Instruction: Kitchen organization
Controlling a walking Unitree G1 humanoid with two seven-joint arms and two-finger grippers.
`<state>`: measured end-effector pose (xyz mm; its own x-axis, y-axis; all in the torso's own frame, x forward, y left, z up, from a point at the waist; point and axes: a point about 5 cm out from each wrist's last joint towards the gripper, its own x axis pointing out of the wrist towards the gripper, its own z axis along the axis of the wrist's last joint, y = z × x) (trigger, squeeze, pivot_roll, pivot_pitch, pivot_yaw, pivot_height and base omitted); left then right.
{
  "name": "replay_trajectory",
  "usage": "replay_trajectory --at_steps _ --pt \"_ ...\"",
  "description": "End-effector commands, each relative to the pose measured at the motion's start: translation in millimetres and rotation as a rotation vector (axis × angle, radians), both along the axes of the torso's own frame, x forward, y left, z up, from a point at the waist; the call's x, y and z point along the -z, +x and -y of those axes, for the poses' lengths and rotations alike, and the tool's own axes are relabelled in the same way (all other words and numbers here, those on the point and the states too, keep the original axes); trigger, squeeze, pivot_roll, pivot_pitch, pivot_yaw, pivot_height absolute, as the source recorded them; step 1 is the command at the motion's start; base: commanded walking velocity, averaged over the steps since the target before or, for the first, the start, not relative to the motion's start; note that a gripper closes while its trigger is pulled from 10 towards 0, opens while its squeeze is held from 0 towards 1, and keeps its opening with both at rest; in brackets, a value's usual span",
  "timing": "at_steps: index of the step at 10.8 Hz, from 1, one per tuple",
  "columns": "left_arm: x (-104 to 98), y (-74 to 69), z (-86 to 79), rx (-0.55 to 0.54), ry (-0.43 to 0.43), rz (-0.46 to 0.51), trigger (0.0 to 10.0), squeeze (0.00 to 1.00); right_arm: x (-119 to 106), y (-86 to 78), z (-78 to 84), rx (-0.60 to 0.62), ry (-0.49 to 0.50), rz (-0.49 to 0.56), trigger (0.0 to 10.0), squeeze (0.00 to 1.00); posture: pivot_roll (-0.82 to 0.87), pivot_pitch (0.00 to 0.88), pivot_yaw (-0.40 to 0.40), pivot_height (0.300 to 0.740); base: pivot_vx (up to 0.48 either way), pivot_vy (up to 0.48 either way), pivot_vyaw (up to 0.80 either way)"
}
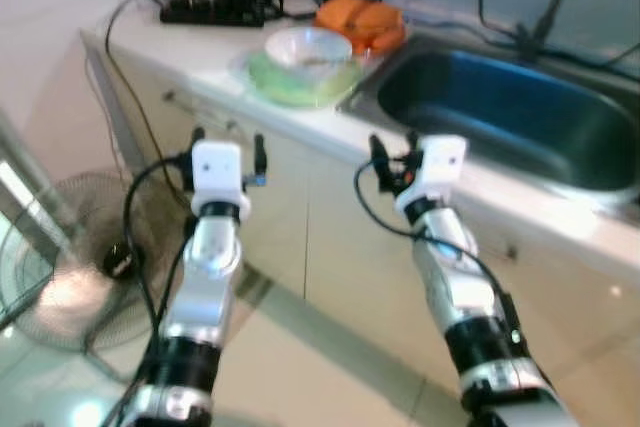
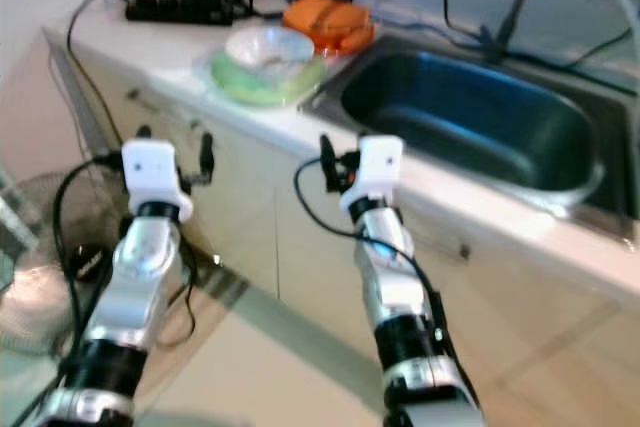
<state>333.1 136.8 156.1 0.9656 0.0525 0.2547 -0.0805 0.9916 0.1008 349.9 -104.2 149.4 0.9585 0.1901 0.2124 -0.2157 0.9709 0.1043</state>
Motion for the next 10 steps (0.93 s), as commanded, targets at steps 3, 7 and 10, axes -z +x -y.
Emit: replay_trajectory --at_steps 3,7,10 --pt "-2.8 -0.7 12.3 0.039 -0.003 0.005 10.0 0.00 1.6 1.7 13.8 0.046 0.005 -0.015 10.0 0.00 0.20 0.056 -0.019 0.740 0.423 0.000 0.00" --pt "-4.0 -2.4 19.4 0.078 0.001 0.018 10.0 0.00 1.0 1.9 11.6 0.035 0.039 -0.013 10.0 0.00 0.20 0.055 -0.018 0.740 0.178 0.000 -0.40" --pt "-4.7 -3.7 20.4 0.088 0.000 0.025 10.0 0.00 1.0 2.1 11.3 0.044 0.034 -0.011 10.0 0.00 0.20 0.052 -0.020 0.740 0.000 0.000 0.00"
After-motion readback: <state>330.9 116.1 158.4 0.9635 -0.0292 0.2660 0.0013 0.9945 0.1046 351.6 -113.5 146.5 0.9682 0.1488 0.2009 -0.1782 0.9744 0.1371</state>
